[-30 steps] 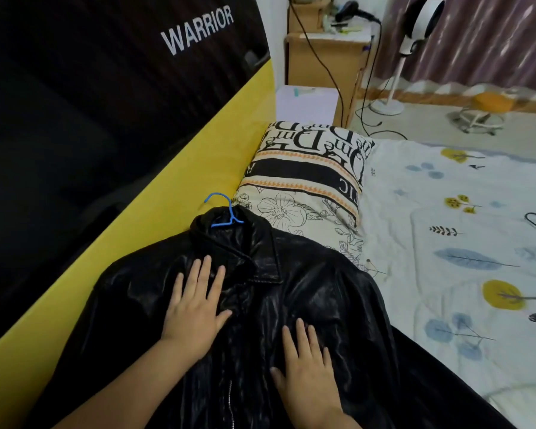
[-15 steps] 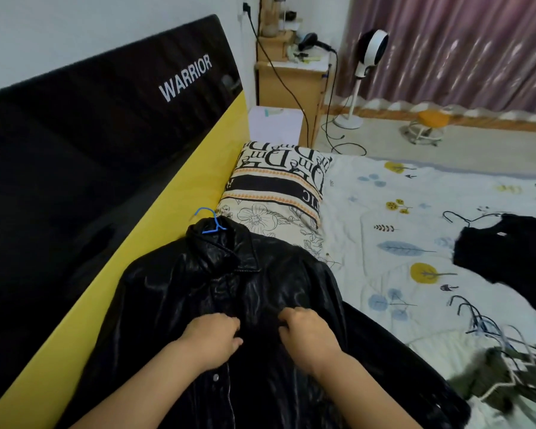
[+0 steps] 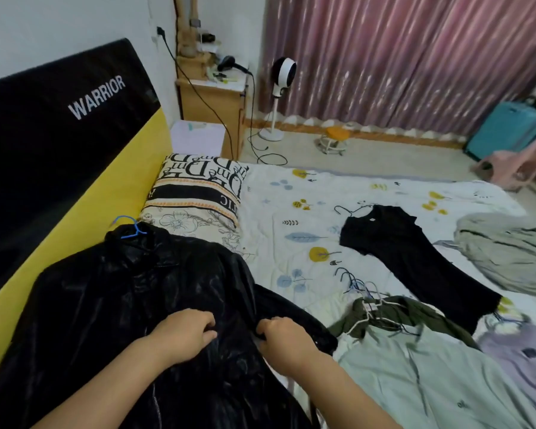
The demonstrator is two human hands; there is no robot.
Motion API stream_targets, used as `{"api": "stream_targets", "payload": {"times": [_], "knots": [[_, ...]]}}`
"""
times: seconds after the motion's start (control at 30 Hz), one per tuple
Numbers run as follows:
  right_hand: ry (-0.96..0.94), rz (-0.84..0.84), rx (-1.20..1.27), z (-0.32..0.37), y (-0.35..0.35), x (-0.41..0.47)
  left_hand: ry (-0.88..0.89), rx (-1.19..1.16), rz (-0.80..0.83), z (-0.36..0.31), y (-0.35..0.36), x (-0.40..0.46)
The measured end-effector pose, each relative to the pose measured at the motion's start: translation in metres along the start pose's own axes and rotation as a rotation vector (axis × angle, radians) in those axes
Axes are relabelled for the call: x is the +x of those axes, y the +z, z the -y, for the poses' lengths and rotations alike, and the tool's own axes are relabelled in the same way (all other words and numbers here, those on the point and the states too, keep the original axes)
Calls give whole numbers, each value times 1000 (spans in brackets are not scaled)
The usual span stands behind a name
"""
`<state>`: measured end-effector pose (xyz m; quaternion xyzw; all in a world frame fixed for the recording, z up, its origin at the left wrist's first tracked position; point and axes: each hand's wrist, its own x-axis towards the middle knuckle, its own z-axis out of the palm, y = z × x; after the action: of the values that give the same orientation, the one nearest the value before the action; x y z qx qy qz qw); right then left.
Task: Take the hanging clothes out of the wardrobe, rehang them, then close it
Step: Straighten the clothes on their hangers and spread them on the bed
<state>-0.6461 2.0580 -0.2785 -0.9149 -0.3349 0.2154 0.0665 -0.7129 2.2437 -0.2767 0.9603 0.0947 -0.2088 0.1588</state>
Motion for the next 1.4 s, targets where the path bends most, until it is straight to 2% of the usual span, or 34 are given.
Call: {"api": "stream_targets", "payload": {"times": [0.33,0.6,0.73,0.83,1.03,1.17,1.27,1.4], "knots": [[210,-44,45,-141,-15,-76,142,-87,-81,-151,34,31],[284,-51,28,-275,-6,-115,65,-146,-59,-269,100,65],[318,-83,37,-336,7,-123,-23,-184,-116,-306,140,83],[356,-101,36,-377,21,-124,-89,-214,-146,-324,168,97],[434,-91,-24,-432,54,-107,-172,-104,-122,-333,214,128],[442,-161,9,-459,73,-81,-275,-40,-116,-329,237,155],[472,-46,-24,-482,81,-63,-291,19,-117,-323,253,171],[550,18,-76,-498,99,-45,-278,64,-139,-310,266,187]]}}
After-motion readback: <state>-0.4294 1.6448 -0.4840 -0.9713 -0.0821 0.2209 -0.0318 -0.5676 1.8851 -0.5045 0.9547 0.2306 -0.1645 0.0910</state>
